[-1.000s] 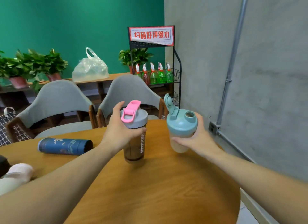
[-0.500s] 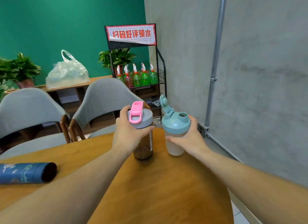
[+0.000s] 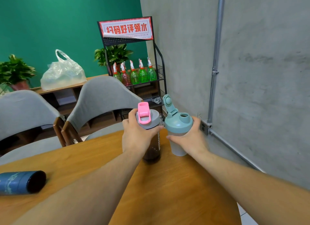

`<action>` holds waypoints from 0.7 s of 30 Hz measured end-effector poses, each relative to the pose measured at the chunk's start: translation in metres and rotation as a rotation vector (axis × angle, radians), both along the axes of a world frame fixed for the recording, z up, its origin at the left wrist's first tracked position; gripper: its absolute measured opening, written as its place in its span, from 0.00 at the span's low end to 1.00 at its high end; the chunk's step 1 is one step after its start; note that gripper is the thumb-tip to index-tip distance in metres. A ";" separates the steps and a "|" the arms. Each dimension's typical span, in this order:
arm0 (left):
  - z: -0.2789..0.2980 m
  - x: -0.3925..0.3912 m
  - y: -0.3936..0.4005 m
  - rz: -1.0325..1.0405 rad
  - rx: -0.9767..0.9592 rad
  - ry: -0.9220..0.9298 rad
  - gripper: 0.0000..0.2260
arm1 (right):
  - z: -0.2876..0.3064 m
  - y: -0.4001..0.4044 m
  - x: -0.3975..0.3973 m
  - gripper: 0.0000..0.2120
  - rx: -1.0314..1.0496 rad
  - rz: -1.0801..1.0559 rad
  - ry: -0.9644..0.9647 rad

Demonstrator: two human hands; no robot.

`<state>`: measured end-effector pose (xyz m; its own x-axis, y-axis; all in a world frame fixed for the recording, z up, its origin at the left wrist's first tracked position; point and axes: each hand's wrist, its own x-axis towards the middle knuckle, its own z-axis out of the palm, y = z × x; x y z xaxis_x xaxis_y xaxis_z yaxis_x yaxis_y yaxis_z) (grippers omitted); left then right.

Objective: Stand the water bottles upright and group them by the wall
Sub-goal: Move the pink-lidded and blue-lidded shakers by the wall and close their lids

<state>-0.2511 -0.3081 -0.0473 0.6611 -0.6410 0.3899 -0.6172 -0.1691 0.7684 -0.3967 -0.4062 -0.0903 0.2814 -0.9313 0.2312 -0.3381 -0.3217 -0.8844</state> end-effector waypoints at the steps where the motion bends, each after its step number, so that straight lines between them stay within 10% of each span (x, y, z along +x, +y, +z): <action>1: -0.001 -0.001 -0.001 0.004 0.002 0.009 0.43 | 0.000 0.000 0.000 0.47 0.002 -0.015 0.003; 14: -0.005 -0.013 -0.007 0.038 0.016 0.041 0.41 | 0.000 0.011 -0.010 0.60 0.047 0.004 0.021; 21: 0.008 -0.017 -0.002 0.059 0.068 -0.033 0.46 | 0.053 -0.031 0.008 0.35 -0.118 0.177 -0.057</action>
<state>-0.2679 -0.3106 -0.0392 0.6859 -0.6269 0.3695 -0.6297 -0.2568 0.7332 -0.3887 -0.4370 -0.0370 0.4217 -0.8338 0.3563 -0.2174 -0.4745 -0.8530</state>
